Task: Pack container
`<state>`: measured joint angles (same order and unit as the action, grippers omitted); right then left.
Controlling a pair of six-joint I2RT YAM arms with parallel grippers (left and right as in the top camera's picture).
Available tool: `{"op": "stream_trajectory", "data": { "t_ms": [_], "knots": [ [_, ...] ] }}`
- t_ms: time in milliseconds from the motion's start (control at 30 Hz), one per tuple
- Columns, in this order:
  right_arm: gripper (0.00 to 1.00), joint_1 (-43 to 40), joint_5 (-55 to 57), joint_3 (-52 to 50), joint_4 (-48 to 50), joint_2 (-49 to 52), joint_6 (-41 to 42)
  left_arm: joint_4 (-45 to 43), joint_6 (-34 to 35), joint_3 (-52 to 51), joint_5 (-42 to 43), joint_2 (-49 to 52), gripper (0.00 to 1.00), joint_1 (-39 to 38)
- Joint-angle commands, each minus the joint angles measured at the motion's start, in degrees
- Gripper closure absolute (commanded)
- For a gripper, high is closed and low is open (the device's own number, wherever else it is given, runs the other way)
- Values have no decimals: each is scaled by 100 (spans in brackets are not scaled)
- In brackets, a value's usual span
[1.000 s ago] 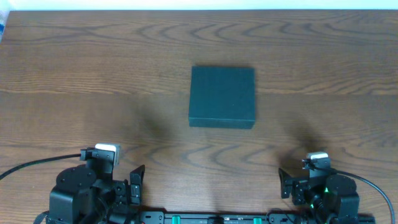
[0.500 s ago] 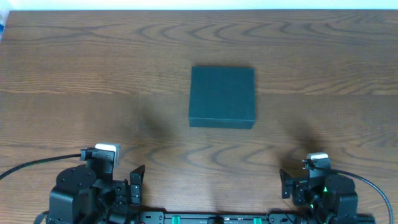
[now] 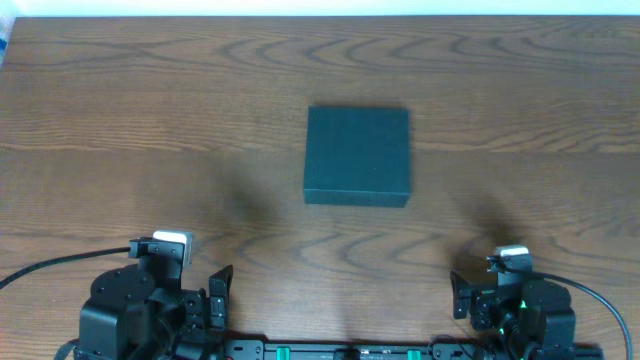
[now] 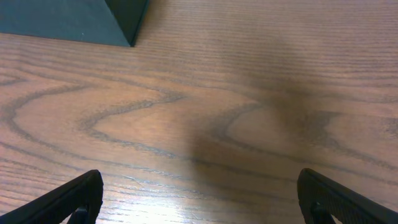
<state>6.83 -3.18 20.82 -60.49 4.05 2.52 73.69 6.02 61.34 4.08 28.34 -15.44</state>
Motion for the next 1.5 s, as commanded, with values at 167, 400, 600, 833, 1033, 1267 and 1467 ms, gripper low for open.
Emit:
{"op": "stream_trajectory", "data": {
  "t_ms": [167, 400, 600, 833, 1033, 1267, 1467],
  "knots": [
    [1, -55, 35, -70, -15, -42, 20, 20, 42, -22, -20, -9, 4, 4],
    [1, -55, 35, -70, -15, -42, 20, -26, -46, -26, -321, -48, 4, 39],
    [1, -55, 35, -70, -17, -42, 20, -1484, -516, -693, -297, -560, 5, 227],
    [1, -55, 35, -70, -17, -42, 17, -2286, -413, -2411, -151, -2022, 5, 503],
    [1, -55, 35, -70, -15, -42, 17, -2247, -245, -3132, -151, -2817, 5, 627],
    [1, -55, 35, -70, -15, -42, 20, -1952, -214, -3488, -155, -2813, 5, 632],
    [1, -55, 35, -70, -15, -42, 17, -1624, -59, -3803, -153, -2813, 5, 632]
  ]
}}
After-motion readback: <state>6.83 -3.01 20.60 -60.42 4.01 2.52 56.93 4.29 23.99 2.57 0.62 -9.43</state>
